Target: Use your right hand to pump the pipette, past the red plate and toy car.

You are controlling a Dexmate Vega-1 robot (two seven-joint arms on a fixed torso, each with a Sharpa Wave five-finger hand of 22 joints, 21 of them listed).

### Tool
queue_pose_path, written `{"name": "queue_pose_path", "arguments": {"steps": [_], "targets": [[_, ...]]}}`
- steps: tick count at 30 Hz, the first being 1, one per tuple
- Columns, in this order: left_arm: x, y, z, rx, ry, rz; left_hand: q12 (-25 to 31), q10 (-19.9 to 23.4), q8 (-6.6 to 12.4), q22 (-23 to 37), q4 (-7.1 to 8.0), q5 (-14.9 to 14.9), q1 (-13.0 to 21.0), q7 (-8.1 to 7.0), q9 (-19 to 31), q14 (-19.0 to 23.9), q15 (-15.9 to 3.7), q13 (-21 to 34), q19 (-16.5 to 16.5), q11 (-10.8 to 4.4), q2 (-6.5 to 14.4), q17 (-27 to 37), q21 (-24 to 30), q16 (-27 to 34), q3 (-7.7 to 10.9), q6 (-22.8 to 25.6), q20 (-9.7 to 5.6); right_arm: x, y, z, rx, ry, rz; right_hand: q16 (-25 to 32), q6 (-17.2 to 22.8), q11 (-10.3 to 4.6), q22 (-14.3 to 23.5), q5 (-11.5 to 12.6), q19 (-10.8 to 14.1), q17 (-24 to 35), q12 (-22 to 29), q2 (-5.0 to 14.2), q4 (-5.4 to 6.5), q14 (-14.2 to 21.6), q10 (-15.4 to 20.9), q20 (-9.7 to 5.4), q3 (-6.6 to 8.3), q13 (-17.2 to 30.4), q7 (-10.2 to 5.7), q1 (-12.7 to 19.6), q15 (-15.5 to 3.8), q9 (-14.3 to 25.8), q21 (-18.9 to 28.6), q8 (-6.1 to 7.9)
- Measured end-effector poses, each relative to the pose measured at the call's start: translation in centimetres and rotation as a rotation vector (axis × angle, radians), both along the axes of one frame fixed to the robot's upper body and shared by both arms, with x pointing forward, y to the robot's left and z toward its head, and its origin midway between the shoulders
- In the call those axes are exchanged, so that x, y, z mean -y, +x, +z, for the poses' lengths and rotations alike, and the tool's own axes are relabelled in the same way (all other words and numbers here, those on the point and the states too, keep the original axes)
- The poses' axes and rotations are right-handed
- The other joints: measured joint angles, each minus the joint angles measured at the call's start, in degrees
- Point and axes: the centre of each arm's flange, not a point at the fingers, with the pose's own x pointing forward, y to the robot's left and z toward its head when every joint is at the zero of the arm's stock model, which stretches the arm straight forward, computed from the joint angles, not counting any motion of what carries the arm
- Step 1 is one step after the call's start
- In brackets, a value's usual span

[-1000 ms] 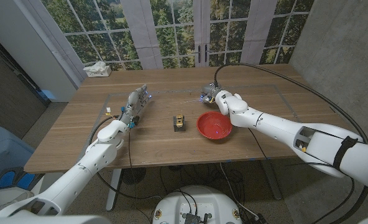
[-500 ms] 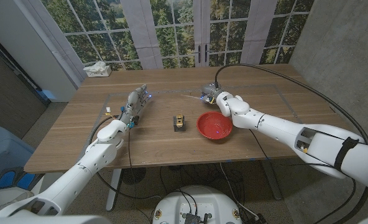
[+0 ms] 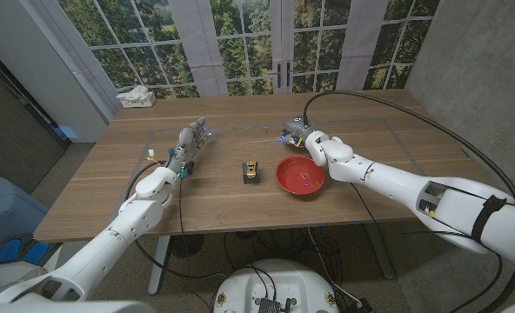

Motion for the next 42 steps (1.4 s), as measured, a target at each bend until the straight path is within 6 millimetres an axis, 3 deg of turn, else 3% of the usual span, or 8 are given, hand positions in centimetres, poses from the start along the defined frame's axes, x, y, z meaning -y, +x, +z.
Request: {"name": "queue_pose_path", "arguments": {"steps": [2, 10, 16, 24, 32, 42], "targets": [[0.0, 0.0, 0.1, -0.001, 0.012, 0.002, 0.0, 0.6, 0.23, 0.0, -2.03, -0.5, 1.2, -0.24, 0.0, 0.5, -0.09, 0.0, 0.3, -0.13, 0.6, 0.0, 0.0, 0.0, 0.26, 0.9, -0.18, -0.1, -0.2, 0.1, 0.010, 0.003, 0.011, 0.0, 0.2, 0.00, 0.0, 0.0, 0.0, 0.0, 0.0, 0.00, 0.00, 0.2, 0.0, 0.00, 0.00, 0.0, 0.15, 0.0, -0.21, 0.0, 0.0, 0.23], [0.0, 0.1, 0.6, -0.005, 0.054, 0.012, 0.4, 2.5, 0.51, 0.0, -7.21, -1.2, 4.1, -0.24, 0.0, 2.7, 0.01, 0.0, 1.8, -0.01, 1.1, 0.0, 0.0, 0.2, 0.94, 4.2, -0.16, 0.1, -0.6, 0.7, 0.045, 0.018, 0.027, 0.0, 0.1, 0.00, 0.0, 0.0, 0.2, 0.1, 0.0, 0.38, 0.00, 0.4, 0.0, -0.19, 0.00, 0.2, 0.15, 0.4, -0.41, -0.1, 0.2, 0.35], [-0.2, 0.0, 1.2, -0.007, 0.100, 0.028, 0.4, 4.7, 0.51, 0.0, -10.02, -1.2, 6.1, 0.19, 0.1, 6.6, 0.01, 0.0, 3.9, 0.06, 1.0, 0.0, 0.0, 0.6, 0.90, 6.8, -0.28, 0.1, -1.0, 1.2, 0.071, 0.021, 0.040, 0.0, 0.1, 0.00, 0.0, 0.0, 0.2, 0.0, 0.0, 0.38, 0.00, 0.4, 0.0, -0.19, 0.00, 0.5, 0.15, 0.4, -0.41, -0.1, 0.4, 0.35], [-0.3, -0.1, 1.9, -0.017, 0.168, 0.055, 1.3, 8.7, 0.94, 0.2, -11.14, -1.2, 8.6, 0.72, 0.3, 10.3, 0.10, 0.1, 7.5, 0.21, 0.4, 0.2, 0.6, 0.6, 0.77, 10.2, 1.92, 0.1, -1.3, 1.6, 0.094, 0.024, 0.053, -0.4, 0.1, 0.00, 0.0, 0.0, 0.2, 0.0, 0.0, 0.37, 0.00, 0.7, 0.0, -0.19, 0.00, 0.8, 0.15, 0.4, -0.09, -0.1, 0.4, 0.34], [-0.3, -0.3, 3.4, -0.010, 0.258, 0.076, 1.3, 12.0, 1.42, 0.2, -11.45, -1.2, 11.5, 0.82, 0.3, 13.3, -0.21, 0.3, 9.5, -0.36, -0.4, 0.2, 0.8, 0.9, 0.78, 13.8, 2.49, -0.1, -1.9, 2.0, 0.127, 0.021, 0.076, -0.4, 0.1, 0.01, 0.0, 0.0, 0.2, 0.1, 0.0, 0.38, 0.00, 0.7, 0.0, -0.19, 0.00, 1.0, 0.15, 0.4, -0.09, -0.2, 0.4, 0.36], [-0.6, 0.2, 2.6, -0.047, 0.314, 0.123, 1.7, 15.1, 2.27, 0.3, -11.62, -1.2, 14.4, 1.40, 0.3, 15.4, -0.07, 0.3, 11.2, 0.07, -1.1, 0.2, 0.9, 0.9, 0.61, 17.8, 3.03, -0.1, -2.6, 2.3, 0.140, 0.030, 0.093, -0.4, 0.1, 0.00, 0.0, 0.0, 0.2, 0.2, 0.0, 0.61, 0.00, 0.7, 0.0, -0.19, 0.00, 1.3, 0.15, 0.6, -0.09, 0.1, 0.9, 0.56]]}}
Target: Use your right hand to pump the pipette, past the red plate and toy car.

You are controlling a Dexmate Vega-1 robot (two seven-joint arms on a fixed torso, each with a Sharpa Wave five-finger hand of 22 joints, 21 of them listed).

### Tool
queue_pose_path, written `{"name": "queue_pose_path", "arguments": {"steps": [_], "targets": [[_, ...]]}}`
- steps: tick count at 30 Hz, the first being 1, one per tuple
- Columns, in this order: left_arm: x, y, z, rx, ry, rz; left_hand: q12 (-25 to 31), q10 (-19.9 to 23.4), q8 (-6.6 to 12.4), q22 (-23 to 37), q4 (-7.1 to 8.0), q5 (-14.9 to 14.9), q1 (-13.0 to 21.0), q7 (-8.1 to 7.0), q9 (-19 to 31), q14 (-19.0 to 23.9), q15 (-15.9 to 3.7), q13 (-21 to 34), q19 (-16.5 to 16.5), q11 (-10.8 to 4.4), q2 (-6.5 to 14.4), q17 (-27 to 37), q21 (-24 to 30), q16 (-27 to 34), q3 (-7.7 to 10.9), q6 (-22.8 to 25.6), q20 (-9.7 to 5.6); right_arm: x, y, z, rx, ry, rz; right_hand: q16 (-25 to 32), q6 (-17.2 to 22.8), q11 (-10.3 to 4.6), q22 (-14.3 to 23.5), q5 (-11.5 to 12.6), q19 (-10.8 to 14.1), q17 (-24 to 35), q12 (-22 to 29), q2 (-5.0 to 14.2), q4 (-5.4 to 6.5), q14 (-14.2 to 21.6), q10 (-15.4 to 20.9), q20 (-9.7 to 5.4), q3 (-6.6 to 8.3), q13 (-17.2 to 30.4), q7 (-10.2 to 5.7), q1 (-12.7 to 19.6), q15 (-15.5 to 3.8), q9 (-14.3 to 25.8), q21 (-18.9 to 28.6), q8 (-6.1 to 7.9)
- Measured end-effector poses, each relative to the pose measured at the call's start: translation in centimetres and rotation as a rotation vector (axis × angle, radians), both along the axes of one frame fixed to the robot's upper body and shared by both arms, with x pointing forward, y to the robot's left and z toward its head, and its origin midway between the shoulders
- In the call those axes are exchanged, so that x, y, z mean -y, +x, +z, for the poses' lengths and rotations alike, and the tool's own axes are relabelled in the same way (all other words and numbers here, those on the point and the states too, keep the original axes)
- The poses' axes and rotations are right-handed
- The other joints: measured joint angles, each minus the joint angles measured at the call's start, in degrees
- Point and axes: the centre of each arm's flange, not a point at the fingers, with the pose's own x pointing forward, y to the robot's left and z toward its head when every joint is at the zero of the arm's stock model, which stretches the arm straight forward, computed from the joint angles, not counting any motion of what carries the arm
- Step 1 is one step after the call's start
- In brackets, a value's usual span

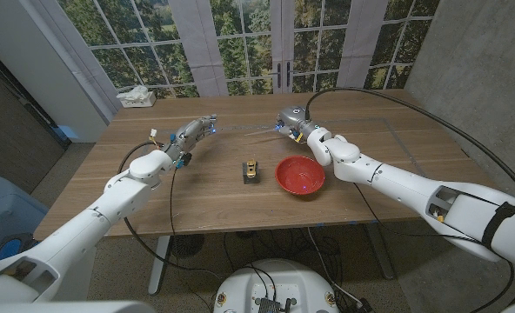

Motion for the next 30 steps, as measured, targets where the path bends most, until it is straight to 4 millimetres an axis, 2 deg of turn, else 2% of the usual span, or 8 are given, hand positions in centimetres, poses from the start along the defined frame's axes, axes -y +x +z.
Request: {"name": "queue_pose_path", "arguments": {"steps": [1, 5, 11, 18, 21, 30], "targets": [[0.4, -0.8, 2.5, 0.042, 0.054, -0.008, 0.0, 0.2, 0.00, 0.1, -0.07, 0.0, 0.0, 0.13, 0.0, 0.1, 0.12, 0.0, 0.0, -0.21, 0.0, 0.0, 0.0, 0.0, -0.07, 0.1, 0.00, -0.4, -0.4, 0.2, 0.028, -0.017, 0.019, 0.0, 0.0, 0.00, 0.0, 0.0, 0.0, 0.0, 0.0, 0.00, 0.00, 0.0, 0.0, 0.00, 0.00, 0.0, 0.00, 0.0, 0.00, 0.0, 0.0, 0.00], [0.6, -0.9, 3.0, 0.047, 0.091, 0.004, 0.0, 1.1, 0.00, 0.2, -0.07, 0.0, 0.9, -0.19, 0.0, 0.9, 0.29, 0.0, 0.6, -0.07, -0.9, 0.0, 0.0, 0.0, -0.07, 1.0, 0.00, -0.5, -0.7, 0.3, 0.040, -0.019, 0.031, -0.5, 0.0, 0.00, 0.0, 0.0, 0.0, 0.0, 0.0, 0.00, 0.00, 0.0, 0.0, 0.00, 0.00, 0.3, 0.00, 0.0, 0.00, 0.0, 0.0, 0.00], [0.9, -1.3, 4.0, 0.059, 0.147, 0.014, 0.3, 3.6, 0.40, 0.2, -0.37, -0.2, 3.1, 0.21, 0.0, 3.2, -0.11, 0.0, 0.9, -0.16, -3.1, 0.0, 0.0, 0.0, -0.70, 3.1, 0.31, -0.7, -1.2, 0.4, 0.057, -0.022, 0.045, -0.5, 0.0, 0.00, 0.0, 0.0, 0.0, 0.0, 0.0, 0.00, 0.00, 0.3, 0.0, 0.00, 0.00, 0.3, 0.00, 0.0, -0.32, 0.0, 0.0, -0.01], [1.3, -1.6, 4.8, 0.069, 0.192, 0.017, 0.3, 4.8, 1.00, 0.2, -0.08, -0.2, 5.2, -0.78, 0.3, 3.6, -0.33, 0.3, 0.9, -0.31, -4.6, 0.1, 0.0, 0.0, -1.34, 7.4, 0.31, -0.8, -1.6, 0.5, 0.075, -0.024, 0.059, -0.5, 0.0, 0.00, 0.0, 0.0, 0.0, 0.0, 0.0, -0.01, 0.00, 0.3, 0.0, 0.00, 0.00, 0.5, 0.00, 0.0, -0.32, 0.0, 0.4, -0.01], [1.4, -1.7, 5.1, 0.071, 0.211, 0.017, 0.3, 5.1, 0.99, 0.2, 0.11, -0.2, 5.7, -0.72, 0.3, 3.7, -0.22, 0.3, 0.9, 0.00, -4.7, 0.3, -0.2, 0.0, -1.53, 8.1, 0.31, -0.9, -1.9, 0.6, 0.083, -0.026, 0.068, -0.5, 0.0, 0.00, 0.0, 0.0, 0.0, 0.0, 0.0, -0.01, 0.01, 0.3, 0.0, 0.00, -0.01, 0.6, 0.00, 0.0, -0.32, 0.0, 0.4, -0.02], [2.1, -2.0, 5.8, 0.077, 0.265, 0.022, 0.3, 6.2, 0.99, 0.1, -0.06, -0.2, 6.5, -0.31, 0.3, 3.8, -0.10, 0.3, 0.9, -0.30, -5.2, 0.3, -0.4, 0.0, -1.80, 9.1, 0.33, -1.3, -2.6, 0.6, 0.107, -0.031, 0.095, -0.8, 0.0, 0.00, 0.0, 0.0, 0.0, 0.0, 0.0, -0.01, 0.25, 0.3, 0.0, 0.00, -0.25, 0.8, 0.00, 0.0, -0.32, 0.0, 0.4, 0.23]]}}
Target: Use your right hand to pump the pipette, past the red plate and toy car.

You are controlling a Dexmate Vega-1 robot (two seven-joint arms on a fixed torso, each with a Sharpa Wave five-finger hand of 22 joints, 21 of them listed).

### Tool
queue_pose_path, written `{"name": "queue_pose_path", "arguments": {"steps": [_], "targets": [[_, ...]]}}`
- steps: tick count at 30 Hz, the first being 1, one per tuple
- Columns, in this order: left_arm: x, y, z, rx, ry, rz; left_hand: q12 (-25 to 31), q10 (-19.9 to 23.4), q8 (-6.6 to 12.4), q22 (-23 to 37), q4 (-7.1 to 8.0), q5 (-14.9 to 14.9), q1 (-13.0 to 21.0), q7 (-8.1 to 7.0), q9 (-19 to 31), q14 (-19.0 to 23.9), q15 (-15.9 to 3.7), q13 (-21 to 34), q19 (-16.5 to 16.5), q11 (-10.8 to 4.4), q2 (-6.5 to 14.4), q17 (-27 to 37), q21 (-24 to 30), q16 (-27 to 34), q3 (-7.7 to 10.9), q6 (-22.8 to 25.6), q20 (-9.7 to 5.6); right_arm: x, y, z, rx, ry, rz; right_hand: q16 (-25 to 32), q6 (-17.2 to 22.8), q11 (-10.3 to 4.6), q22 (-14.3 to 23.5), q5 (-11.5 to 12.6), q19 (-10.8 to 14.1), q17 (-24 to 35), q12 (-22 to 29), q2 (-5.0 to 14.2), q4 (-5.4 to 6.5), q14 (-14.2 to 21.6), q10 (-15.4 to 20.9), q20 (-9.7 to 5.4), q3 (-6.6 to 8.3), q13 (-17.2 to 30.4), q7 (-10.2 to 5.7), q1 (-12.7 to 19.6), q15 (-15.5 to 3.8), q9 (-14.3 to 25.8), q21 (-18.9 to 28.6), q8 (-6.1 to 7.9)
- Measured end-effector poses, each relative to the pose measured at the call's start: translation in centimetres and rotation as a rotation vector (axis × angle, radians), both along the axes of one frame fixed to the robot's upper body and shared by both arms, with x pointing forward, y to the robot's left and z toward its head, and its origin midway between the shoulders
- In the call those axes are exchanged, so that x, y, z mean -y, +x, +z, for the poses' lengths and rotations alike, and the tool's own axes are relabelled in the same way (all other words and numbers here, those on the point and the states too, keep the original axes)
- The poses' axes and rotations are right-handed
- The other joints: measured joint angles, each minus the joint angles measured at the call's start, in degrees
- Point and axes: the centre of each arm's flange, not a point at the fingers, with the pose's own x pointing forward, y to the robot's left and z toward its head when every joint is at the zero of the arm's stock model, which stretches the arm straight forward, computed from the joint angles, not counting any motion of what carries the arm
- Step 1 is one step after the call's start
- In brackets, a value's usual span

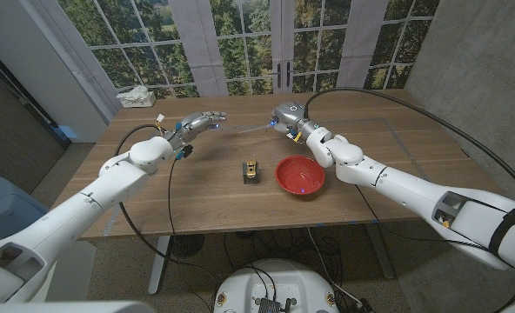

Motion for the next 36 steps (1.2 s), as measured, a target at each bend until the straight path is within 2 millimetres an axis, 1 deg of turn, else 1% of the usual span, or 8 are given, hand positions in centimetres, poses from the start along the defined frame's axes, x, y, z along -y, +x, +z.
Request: {"name": "queue_pose_path", "arguments": {"steps": [4, 10, 13, 17, 21, 26, 30, 36], "targets": [[0.2, -0.1, 0.2, 0.000, 0.015, 0.003, 0.2, 1.0, 0.00, 0.0, 0.23, 0.0, 0.6, 0.22, 0.0, 0.3, 0.35, 0.0, -0.2, -0.16, -0.4, 0.0, 0.0, 0.0, -0.23, 0.2, 0.20, -0.2, -0.3, 0.1, 0.010, -0.004, 0.009, -0.2, 0.0, 0.00, 0.0, 0.0, 0.0, 0.3, 0.0, -0.01, 0.00, 0.0, 0.0, 0.00, 0.00, 0.3, 0.00, 0.0, 0.00, 0.0, 0.0, 0.00], [0.5, -0.2, 0.4, -0.007, 0.039, 0.005, 0.7, 3.7, -0.29, 0.0, 0.26, 0.0, 2.3, 0.37, 0.0, 3.5, -0.04, 0.0, -0.6, -0.42, -1.5, 0.0, -0.4, 0.4, -0.75, 0.4, 0.61, -0.6, -0.7, 0.1, 0.024, -0.012, 0.023, -0.2, 0.0, -0.22, 0.0, 0.0, 0.0, 0.3, 0.0, -0.31, 0.00, 0.1, 0.2, 0.00, 0.00, 0.3, 0.00, 0.3, 0.11, 0.0, 0.2, 0.00], [0.7, -0.2, 0.4, -0.014, 0.057, 0.006, 0.9, 5.2, -0.38, 0.0, 0.27, 0.0, 2.8, 0.80, 0.0, 5.1, -0.16, 0.1, -0.7, -0.45, -1.9, 0.0, -0.4, 0.7, -1.23, 0.8, 0.68, -0.8, -0.8, 0.2, 0.030, -0.017, 0.027, -0.2, 0.0, -0.33, 0.0, 0.0, 0.0, 0.3, 0.0, -0.31, 0.00, 0.1, 0.1, 0.00, 0.00, 0.5, 0.00, 0.3, 0.11, 0.0, 0.4, 0.00], [1.0, -0.3, 0.5, -0.021, 0.075, 0.006, 1.9, 9.5, -0.73, 0.3, 0.63, 0.0, 4.3, 1.82, 0.0, 9.1, -0.24, 0.4, -1.1, -0.61, -2.3, 0.3, -0.4, 1.7, -2.23, 3.1, 0.70, -1.1, -1.1, 0.2, 0.047, -0.026, 0.035, -0.2, 0.0, -0.33, 0.0, -0.1, 0.0, 0.3, 0.0, -0.30, 0.00, 0.1, 0.1, 0.00, 0.00, 0.5, 0.00, 0.3, 0.11, 0.0, 0.4, 0.00], [1.2, -0.2, 0.6, -0.035, 0.098, 0.004, 2.8, 13.2, -0.73, 0.3, 0.75, 0.0, 4.9, 2.68, 0.3, 11.4, -0.31, 0.5, -1.1, -0.93, -2.8, 0.3, -0.4, 1.7, -3.22, 4.7, 0.70, -1.4, -1.4, 0.2, 0.065, -0.035, 0.046, -0.2, 0.0, -0.33, 0.0, -0.2, 0.0, 0.3, 0.0, -0.30, 0.00, 0.1, 0.1, 0.00, 0.00, 0.7, 0.00, 0.3, 0.11, 0.0, 0.4, -0.01], [1.5, -0.2, 0.8, -0.046, 0.122, -0.005, 3.3, 15.8, -0.73, 0.3, 0.86, 0.0, 4.9, 3.31, 0.3, 12.7, -0.41, 0.7, -1.1, -0.97, -2.8, 0.3, -0.4, 2.1, -3.86, 6.0, 0.70, -1.8, -1.9, 0.1, 0.096, -0.048, 0.064, -0.2, 0.0, -0.32, 0.0, -0.2, 0.0, 0.3, 0.0, -0.29, 0.00, 0.1, 0.1, 0.00, 0.00, 0.8, -0.44, 0.3, 0.11, 0.0, 0.5, 0.23], [1.7, -0.1, 0.7, -0.061, 0.136, -0.018, 3.5, 16.4, -0.73, 0.3, 1.10, 0.0, 4.9, 3.79, 0.3, 13.0, -0.54, 0.8, -1.1, -0.99, -2.8, 0.5, -0.2, 2.1, -4.10, 6.5, 0.70, -1.9, -2.0, 0.0, 0.104, -0.053, 0.069, -0.4, 0.0, -0.54, 0.0, -0.2, 0.0, 0.5, 0.0, 0.08, -0.01, 0.1, 0.3, 0.00, 0.00, 1.0, -0.44, 0.7, 0.11, 0.0, 0.9, 0.23], [1.9, 0.1, 0.9, -0.077, 0.158, -0.039, 3.5, 18.0, -0.73, 0.3, 1.52, 0.0, 4.9, 3.91, 0.3, 13.8, -0.36, 0.8, -1.1, -1.15, -2.8, 0.5, -0.2, 2.3, -4.52, 8.0, 0.70, -2.2, -2.5, -0.2, 0.150, -0.069, 0.098, -0.6, 0.1, -0.63, 0.0, -0.2, 0.0, 0.5, 0.0, 0.07, -0.01, 0.1, 0.4, 0.00, 0.00, 1.0, -0.55, 0.7, 0.11, 0.0, 0.9, 0.22]]}}
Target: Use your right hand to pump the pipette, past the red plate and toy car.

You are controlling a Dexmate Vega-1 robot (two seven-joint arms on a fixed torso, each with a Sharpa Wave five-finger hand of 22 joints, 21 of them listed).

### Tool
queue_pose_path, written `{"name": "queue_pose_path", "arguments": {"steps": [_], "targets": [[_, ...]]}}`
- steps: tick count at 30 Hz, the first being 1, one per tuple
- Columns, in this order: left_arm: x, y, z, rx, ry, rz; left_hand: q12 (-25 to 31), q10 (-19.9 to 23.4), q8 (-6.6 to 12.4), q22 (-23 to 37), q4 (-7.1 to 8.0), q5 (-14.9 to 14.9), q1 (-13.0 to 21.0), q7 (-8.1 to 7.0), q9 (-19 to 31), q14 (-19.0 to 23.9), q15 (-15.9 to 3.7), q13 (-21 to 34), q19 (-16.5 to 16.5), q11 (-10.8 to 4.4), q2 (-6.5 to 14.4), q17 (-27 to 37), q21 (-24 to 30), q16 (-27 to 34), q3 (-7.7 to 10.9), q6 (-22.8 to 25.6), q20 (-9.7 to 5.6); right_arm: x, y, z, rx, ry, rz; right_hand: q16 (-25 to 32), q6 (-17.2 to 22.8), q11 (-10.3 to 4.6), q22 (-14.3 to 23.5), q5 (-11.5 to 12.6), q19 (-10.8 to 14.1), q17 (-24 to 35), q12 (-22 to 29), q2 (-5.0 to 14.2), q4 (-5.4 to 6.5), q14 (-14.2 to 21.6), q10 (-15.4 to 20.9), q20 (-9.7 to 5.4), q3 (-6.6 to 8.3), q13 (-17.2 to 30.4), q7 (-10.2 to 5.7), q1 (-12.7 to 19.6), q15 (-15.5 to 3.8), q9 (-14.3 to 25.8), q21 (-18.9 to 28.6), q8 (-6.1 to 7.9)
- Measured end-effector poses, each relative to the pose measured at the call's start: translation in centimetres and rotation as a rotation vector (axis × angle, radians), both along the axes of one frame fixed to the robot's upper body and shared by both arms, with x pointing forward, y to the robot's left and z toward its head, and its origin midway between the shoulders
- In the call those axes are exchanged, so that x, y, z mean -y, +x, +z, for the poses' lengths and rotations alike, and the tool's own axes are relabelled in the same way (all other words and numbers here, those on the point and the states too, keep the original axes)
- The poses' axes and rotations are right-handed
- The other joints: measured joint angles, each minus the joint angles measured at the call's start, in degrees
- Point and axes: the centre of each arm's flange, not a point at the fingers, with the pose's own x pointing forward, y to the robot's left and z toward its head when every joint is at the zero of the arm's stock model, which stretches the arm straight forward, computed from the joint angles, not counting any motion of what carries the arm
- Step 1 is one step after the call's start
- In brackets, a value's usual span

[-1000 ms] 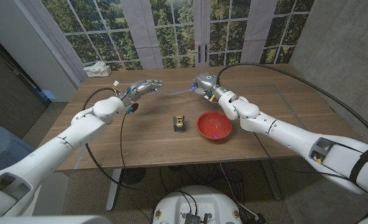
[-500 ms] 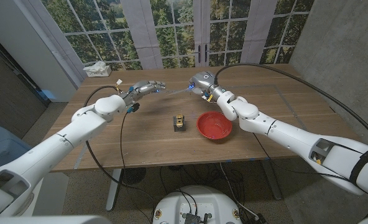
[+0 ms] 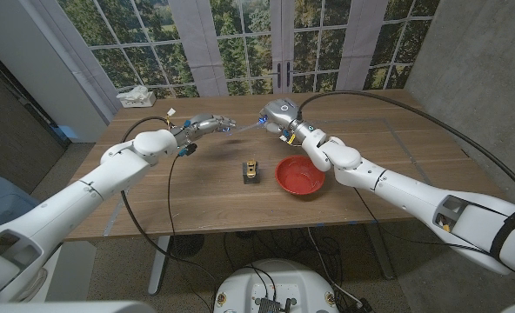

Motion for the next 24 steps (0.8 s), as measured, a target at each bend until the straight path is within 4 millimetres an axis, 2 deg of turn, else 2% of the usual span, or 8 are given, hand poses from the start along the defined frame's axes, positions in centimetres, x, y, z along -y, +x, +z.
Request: {"name": "queue_pose_path", "arguments": {"steps": [4, 8, 14, 20, 24], "targets": [[0.00, 0.15, 0.06, -0.009, 0.005, -0.007, 0.5, 1.0, 0.00, 0.0, -0.24, 0.0, 0.3, 0.20, 0.0, 0.7, -0.09, 0.0, 0.5, -0.42, 0.3, 0.0, 0.2, 0.0, -0.24, 0.8, 0.10, -0.16, -0.26, -0.10, 0.028, -0.009, 0.019, 0.0, 0.0, -0.31, 0.0, 0.0, 0.0, 0.0, 0.0, -0.91, 0.00, 0.3, -0.3, 0.00, 0.00, 0.3, 0.00, 0.9, -0.32, 0.0, 0.4, 0.00], [0.07, 0.27, 0.05, -0.015, 0.008, -0.014, 0.9, 3.5, 0.29, 0.0, -0.19, 0.0, 0.6, 0.23, 0.0, 1.7, -0.05, 0.0, 1.1, -0.62, 0.6, 0.0, 0.4, 0.2, -0.65, 2.6, 0.18, -0.25, -0.43, -0.14, 0.044, -0.012, 0.033, 0.0, 0.2, -0.31, 0.0, 0.0, 0.0, 0.0, 0.0, -0.90, -0.24, 0.3, -0.3, 0.00, -0.24, 0.3, -0.19, 0.9, -0.32, 0.0, 0.4, 0.00], [0.33, 0.42, 0.06, -0.023, 0.016, -0.027, 0.9, 4.2, 0.29, 0.0, -0.25, 0.0, 0.9, 0.30, 0.0, 2.3, 0.03, 0.0, 1.2, -0.50, 0.9, 0.0, 0.4, 0.2, -0.70, 3.6, 0.00, -0.48, -0.68, -0.28, 0.067, -0.021, 0.052, 0.0, 0.2, -0.31, 0.0, 0.0, 0.0, 0.1, 0.0, -0.90, -0.24, 0.3, -0.3, 0.00, -0.24, 0.5, -0.19, 0.9, -0.32, 0.0, 0.4, -0.01], [0.66, 0.65, 0.07, -0.035, 0.019, -0.045, 0.9, 5.6, 0.29, 0.0, -0.34, -0.4, 0.9, 1.01, 0.0, 4.3, -0.17, 0.0, 1.6, 0.64, 0.9, 0.0, 0.4, 0.6, -1.73, 4.3, 0.35, -0.65, -0.79, -0.33, 0.085, -0.030, 0.062, 0.0, 0.0, -0.30, 0.3, 0.0, 0.0, 0.3, 0.0, -0.90, -0.23, 0.3, -0.3, 0.00, -0.23, 0.5, -0.42, 0.9, -0.31, 0.0, 0.4, -0.01], [0.84, 0.82, 0.03, -0.044, 0.020, -0.059, 0.9, 7.7, 0.29, 0.0, -0.22, -0.4, 0.7, 1.74, 0.0, 7.6, -0.37, 0.0, 3.1, 1.52, 0.4, 0.0, 0.8, 1.3, -2.60, 6.2, 0.68, -0.75, -0.81, -0.32, 0.094, -0.033, 0.067, -0.3, 0.2, -0.30, 0.3, 0.0, 0.0, 0.3, 0.0, -0.88, -0.24, 0.3, -0.3, 0.00, -0.23, 0.5, -0.81, 0.9, -0.31, 0.0, 0.8, 0.11]]}}
